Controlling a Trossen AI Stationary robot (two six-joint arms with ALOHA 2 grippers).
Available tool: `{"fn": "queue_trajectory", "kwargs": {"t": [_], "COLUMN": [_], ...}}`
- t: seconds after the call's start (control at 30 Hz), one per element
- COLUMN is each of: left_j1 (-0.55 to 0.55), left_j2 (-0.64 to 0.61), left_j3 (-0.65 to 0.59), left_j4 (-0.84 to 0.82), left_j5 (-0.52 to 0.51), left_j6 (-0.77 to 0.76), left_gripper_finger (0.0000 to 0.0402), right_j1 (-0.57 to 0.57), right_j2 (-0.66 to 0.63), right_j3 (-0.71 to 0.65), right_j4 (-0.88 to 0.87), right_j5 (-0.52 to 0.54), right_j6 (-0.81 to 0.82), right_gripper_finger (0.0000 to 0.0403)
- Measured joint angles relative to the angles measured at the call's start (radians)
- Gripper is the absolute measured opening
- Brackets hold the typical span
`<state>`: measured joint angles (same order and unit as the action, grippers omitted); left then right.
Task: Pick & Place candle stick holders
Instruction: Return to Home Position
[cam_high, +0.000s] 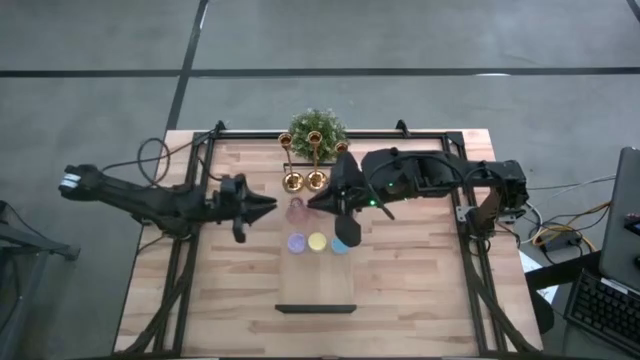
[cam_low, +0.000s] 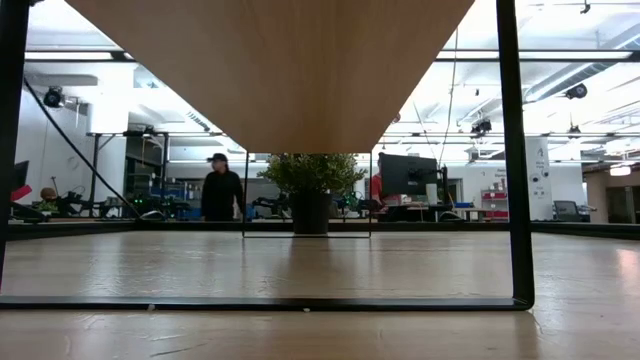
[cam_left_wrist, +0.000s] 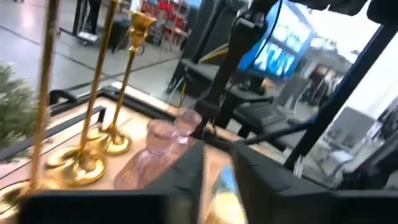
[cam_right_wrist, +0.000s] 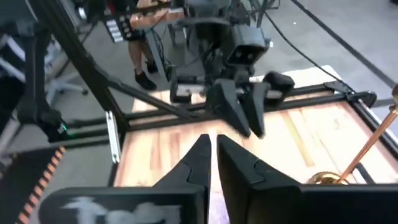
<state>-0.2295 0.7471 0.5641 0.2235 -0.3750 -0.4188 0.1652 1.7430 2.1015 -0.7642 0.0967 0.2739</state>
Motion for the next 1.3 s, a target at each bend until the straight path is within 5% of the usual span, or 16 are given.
{"fn": "queue_trajectory", "kwargs": {"t": [0.13, 0.43, 0.73, 0.97, 1.3], "left_j1": [0.000, -0.001, -0.002, -0.002, -0.002], "left_j2": [-0.089, -0.266, -0.423, -0.492, -0.501], "left_j3": [0.010, 0.006, 0.005, -0.002, -0.016], "left_j4": [-0.077, -0.229, -0.471, -0.813, -0.682], "left_j5": [0.031, -0.008, -0.095, -0.110, -0.168], "left_j6": [-0.002, 0.018, -0.001, 0.012, 0.230], "left_gripper_finger": [0.0012, 0.0006, 0.0007, 0.0017, 0.0018], "right_j1": [-0.003, -0.002, -0.012, -0.016, -0.015], "right_j2": [-0.002, -0.101, -0.450, -0.700, -0.959], "right_j3": [-0.031, -0.192, -0.687, -0.944, -1.325], "right_j4": [-0.012, 0.076, 0.354, 0.248, 0.472], "right_j5": [0.000, 0.016, 0.093, 0.257, 0.269], "right_j6": [-0.038, -0.067, 0.073, 0.090, 0.055], "right_gripper_finger": [0.0010, 0.0008, 0.0008, 0.0008, 0.0008]}}
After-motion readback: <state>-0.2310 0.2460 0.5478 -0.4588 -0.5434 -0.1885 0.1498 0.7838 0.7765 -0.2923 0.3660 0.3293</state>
